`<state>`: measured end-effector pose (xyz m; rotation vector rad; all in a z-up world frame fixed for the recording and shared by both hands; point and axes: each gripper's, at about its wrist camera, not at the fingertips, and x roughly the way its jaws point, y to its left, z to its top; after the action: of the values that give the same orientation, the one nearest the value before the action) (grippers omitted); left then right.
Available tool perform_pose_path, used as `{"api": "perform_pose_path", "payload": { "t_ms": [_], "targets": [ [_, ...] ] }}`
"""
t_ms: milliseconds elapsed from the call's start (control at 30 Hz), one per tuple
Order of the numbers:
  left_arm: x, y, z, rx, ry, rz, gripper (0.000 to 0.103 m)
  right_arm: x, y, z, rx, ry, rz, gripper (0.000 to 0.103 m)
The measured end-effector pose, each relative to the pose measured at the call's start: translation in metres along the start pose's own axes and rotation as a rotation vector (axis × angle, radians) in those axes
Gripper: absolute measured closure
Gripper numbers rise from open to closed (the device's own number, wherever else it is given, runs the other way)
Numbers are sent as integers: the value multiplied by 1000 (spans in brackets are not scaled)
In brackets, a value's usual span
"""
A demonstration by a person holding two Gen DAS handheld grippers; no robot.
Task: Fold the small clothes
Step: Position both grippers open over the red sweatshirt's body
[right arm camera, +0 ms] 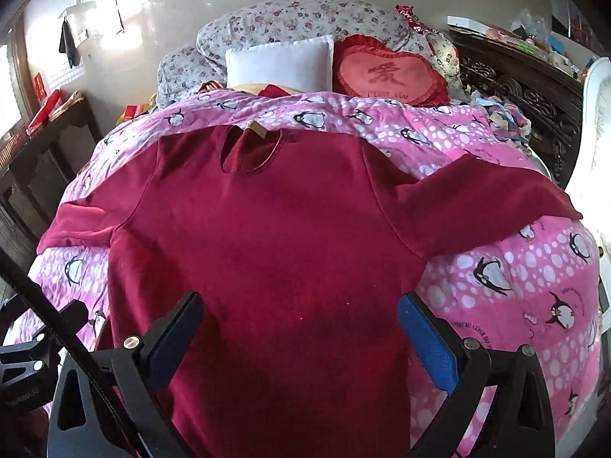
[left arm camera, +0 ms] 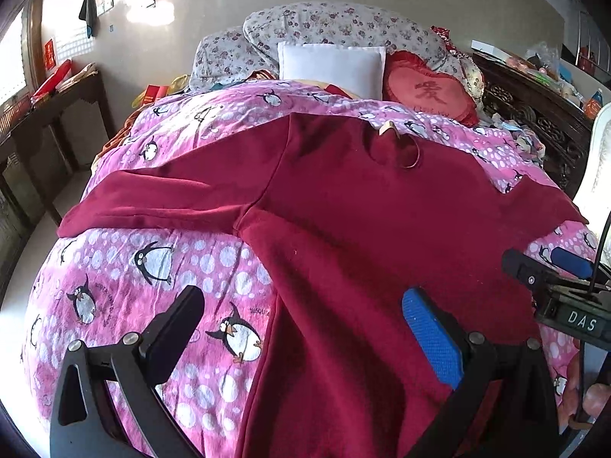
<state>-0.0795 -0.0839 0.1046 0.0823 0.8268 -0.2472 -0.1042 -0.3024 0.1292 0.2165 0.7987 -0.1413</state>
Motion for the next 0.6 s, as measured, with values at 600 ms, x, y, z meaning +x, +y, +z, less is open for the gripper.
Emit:
{"api": "perform_pose_path", "payload": {
  "t_ms": [600],
  "targets": [
    [17, 8, 9, -41, 23, 7, 0, 17, 8, 3, 4, 4, -28, 0]
  ]
}}
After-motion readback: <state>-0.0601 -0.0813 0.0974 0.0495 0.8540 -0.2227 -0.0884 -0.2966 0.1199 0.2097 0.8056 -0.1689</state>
